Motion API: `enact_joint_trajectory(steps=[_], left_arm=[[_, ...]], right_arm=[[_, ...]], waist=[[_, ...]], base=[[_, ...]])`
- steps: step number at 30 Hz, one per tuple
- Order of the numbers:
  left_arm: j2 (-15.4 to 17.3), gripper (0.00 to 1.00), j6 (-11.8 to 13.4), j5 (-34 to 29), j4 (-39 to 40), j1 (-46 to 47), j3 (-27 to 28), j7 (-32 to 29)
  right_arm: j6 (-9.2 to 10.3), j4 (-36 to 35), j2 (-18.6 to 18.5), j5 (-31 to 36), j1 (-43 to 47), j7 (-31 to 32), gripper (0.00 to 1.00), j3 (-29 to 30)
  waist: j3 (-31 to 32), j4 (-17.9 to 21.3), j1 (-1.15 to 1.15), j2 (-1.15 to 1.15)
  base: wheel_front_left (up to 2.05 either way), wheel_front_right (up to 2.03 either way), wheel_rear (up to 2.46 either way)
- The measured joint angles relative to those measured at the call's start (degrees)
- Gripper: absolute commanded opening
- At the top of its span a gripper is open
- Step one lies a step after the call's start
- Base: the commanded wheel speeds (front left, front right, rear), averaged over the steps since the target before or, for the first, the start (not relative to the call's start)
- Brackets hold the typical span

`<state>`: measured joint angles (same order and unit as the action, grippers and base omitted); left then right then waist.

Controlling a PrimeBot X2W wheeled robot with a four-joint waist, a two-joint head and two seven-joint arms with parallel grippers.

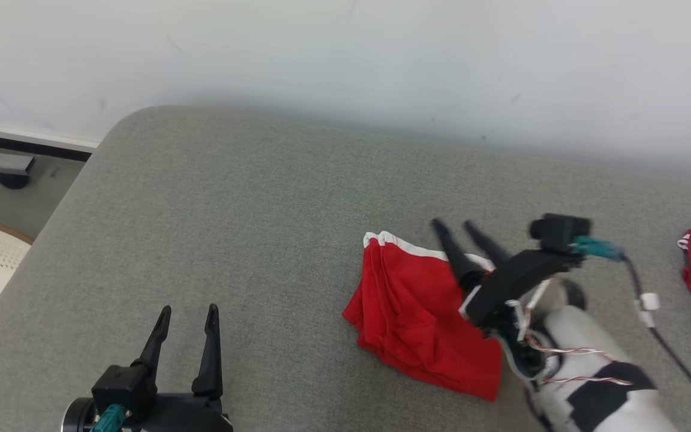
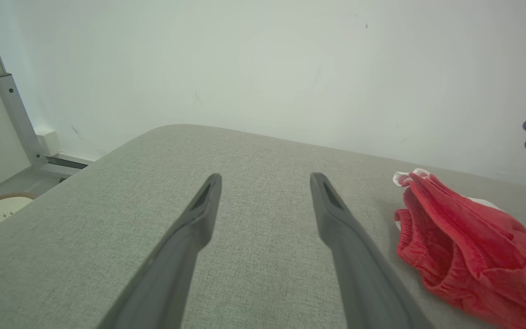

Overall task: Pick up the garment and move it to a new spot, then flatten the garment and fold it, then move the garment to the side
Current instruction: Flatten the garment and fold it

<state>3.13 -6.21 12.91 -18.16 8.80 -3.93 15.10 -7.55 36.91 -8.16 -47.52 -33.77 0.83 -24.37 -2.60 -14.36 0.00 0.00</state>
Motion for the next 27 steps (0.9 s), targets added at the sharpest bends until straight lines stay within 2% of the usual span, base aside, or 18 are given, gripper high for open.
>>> enact_joint_trajectory(steps=[4, 8, 9, 10, 11, 12, 14, 19, 27], left_arm=[[0.01, 1.0, 0.01, -0.15, 0.57, -0.6, 0.38, 0.0], [0.03, 1.0, 0.11, -0.33, 1.11, -0.65, 0.76, 0.0], [0.03, 1.0, 0.11, -0.36, 1.23, -0.67, 0.88, 0.0], [0.03, 1.0, 0.11, -0.42, 1.32, -0.68, 1.0, 0.0], [0.03, 1.0, 0.11, -0.43, 1.4, -0.68, 1.16, 0.0], [0.05, 1.0, 0.1, -0.47, 1.47, -0.69, 1.31, 0.0], [0.05, 1.0, 0.1, -0.51, 1.51, -0.69, 1.4, 0.0], [0.08, 1.0, -0.12, -0.65, 1.52, -0.69, 1.6, 0.0], [0.33, 1.0, -0.31, -1.09, 1.51, -0.69, 1.9, 0.0]], right_arm=[[0.0, -3.16, -5.09, 1.96, 2.15, -3.21, 1.0, 2.81], [0.0, -5.8, -7.84, 3.53, 5.38, -5.27, 1.0, 6.46], [0.0, -6.32, -8.27, 4.07, 6.34, -5.81, 0.86, 7.32], [0.0, -6.57, -8.58, 4.74, 7.31, -6.08, 0.67, 8.03], [0.0, -6.81, -8.79, 5.45, 8.36, -6.33, 0.45, 8.55], [0.0, -6.98, -8.82, 6.2, 9.43, -6.54, 0.04, 9.05], [0.0, -7.12, -8.77, 7.0, 10.49, -6.9, 0.0, 9.38], [0.0, -7.61, -6.64, 9.21, 14.41, -8.2, 0.0, 8.8], [0.0, -2.46, -4.38, 12.74, 15.92, -13.18, 0.0, 3.14]], waist=[[0.05, 0.8, 0.0, 0.0], [-0.36, 1.28, 0.0, 0.0], [-0.49, 1.38, 0.0, 0.0], [-0.61, 1.5, 0.0, 0.0], [-0.74, 1.61, 0.0, 0.0], [-0.86, 1.71, 0.0, 0.0], [-0.97, 1.78, 0.0, 0.0], [-1.42, 1.87, 0.0, 0.0], [-1.31, 1.32, -0.01, 0.0]], base=[[0.0, 0.0, 0.0], [0.0, 0.0, 0.0], [0.0, 0.0, 0.0], [0.0, 0.0, 0.0], [0.0, 0.0, 0.0], [0.0, 0.0, 0.0], [0.0, 0.0, 0.0], [0.0, 0.0, 0.0], [0.0, 0.0, 0.0]])
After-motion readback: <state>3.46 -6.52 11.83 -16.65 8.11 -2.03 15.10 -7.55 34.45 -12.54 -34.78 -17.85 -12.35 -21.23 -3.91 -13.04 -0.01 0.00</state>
